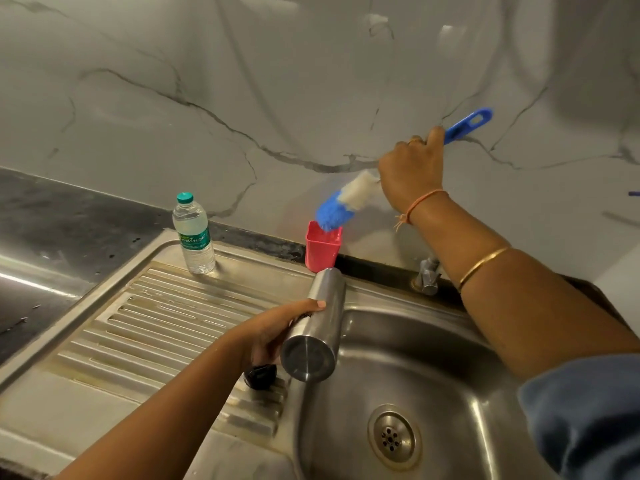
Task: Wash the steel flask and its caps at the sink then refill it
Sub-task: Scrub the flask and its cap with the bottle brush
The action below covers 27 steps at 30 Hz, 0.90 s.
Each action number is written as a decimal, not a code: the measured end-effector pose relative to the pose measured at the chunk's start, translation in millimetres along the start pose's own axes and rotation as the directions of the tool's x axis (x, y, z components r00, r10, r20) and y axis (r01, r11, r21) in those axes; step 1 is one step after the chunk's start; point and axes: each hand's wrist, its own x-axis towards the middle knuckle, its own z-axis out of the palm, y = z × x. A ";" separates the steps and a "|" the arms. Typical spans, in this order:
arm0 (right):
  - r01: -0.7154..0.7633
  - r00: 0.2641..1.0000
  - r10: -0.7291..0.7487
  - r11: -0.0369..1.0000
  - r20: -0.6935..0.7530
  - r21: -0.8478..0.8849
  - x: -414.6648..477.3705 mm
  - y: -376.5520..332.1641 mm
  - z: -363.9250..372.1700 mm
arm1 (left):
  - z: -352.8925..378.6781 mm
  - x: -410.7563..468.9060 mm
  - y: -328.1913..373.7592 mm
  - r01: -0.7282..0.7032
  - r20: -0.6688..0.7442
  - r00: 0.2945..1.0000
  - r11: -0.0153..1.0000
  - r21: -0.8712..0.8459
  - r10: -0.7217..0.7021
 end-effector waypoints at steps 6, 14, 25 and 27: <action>-0.122 0.983 0.112 0.991 0.147 0.059 -30.2 7.9 -7.2 | 15.5 -2.6 -3.7 -0.004 -0.007 1.000 1.000 -0.030 0.004; -0.289 0.899 0.167 0.921 0.405 0.261 -97.1 20.8 3.7 | 41.5 -0.6 -9.3 0.008 -0.028 1.000 0.999 -0.038 -0.009; -0.688 0.715 0.356 0.510 0.602 0.516 -254.9 35.2 6.0 | 113.6 17.3 9.3 0.006 -0.003 1.000 0.919 -0.395 -0.008; -0.694 0.718 0.419 0.488 0.555 0.530 -279.1 34.5 0.1 | 128.2 23.6 12.9 -0.001 0.016 1.000 0.877 -0.481 0.010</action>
